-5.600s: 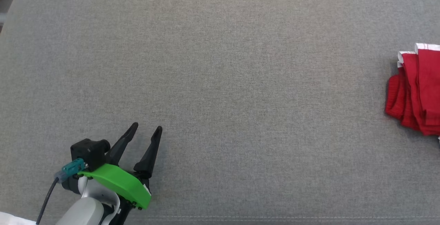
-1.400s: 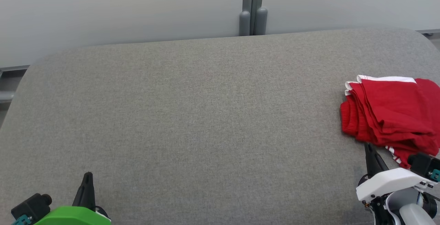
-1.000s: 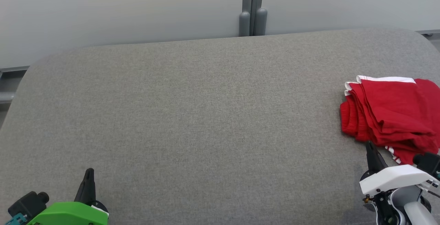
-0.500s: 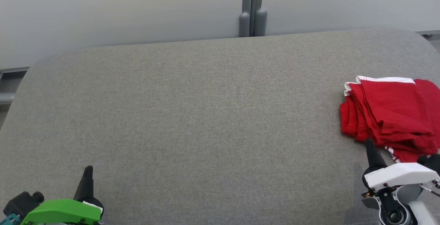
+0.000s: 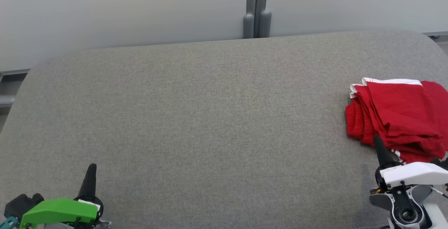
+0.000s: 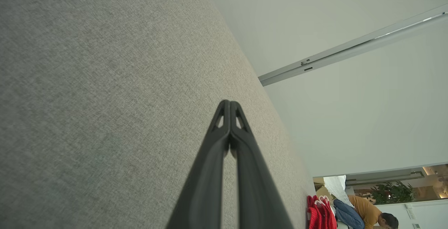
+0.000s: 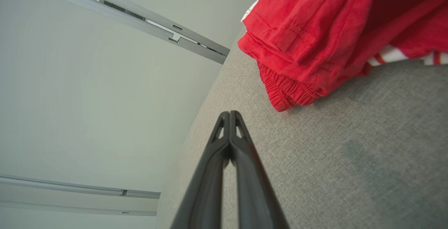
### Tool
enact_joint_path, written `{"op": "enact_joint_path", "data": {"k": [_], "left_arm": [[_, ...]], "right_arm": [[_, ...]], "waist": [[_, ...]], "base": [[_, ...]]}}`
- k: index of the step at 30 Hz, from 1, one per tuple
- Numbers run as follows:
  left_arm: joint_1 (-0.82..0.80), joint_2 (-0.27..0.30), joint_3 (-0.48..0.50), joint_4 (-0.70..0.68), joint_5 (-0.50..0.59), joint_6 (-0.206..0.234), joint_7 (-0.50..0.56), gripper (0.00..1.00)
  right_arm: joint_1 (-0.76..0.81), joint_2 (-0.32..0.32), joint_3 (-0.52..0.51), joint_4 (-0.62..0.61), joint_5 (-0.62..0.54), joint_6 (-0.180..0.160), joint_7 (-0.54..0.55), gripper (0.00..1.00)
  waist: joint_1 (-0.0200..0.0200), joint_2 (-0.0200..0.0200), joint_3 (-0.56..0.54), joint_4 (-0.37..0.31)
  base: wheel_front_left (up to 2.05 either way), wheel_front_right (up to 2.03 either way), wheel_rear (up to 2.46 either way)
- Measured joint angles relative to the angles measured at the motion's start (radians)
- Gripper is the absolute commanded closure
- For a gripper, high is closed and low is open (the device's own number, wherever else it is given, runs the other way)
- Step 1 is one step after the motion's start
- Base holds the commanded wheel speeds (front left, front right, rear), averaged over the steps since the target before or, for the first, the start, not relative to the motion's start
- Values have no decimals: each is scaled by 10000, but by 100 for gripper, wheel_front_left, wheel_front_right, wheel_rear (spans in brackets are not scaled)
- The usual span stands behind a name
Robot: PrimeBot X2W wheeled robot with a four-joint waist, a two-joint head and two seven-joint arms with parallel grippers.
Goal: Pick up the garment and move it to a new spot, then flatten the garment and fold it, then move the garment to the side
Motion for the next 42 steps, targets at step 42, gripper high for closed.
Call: {"op": "enact_joint_path", "data": {"k": [42], "left_arm": [[-726, -621, 1001, 322, -3499, -915, 1189, 100]], "right_arm": [[-423, 719, -1333, -58, 4481, 848, 1273, 100]], "waist": [[0, 0, -80, -18]], "base": [[0, 0, 0]]}}
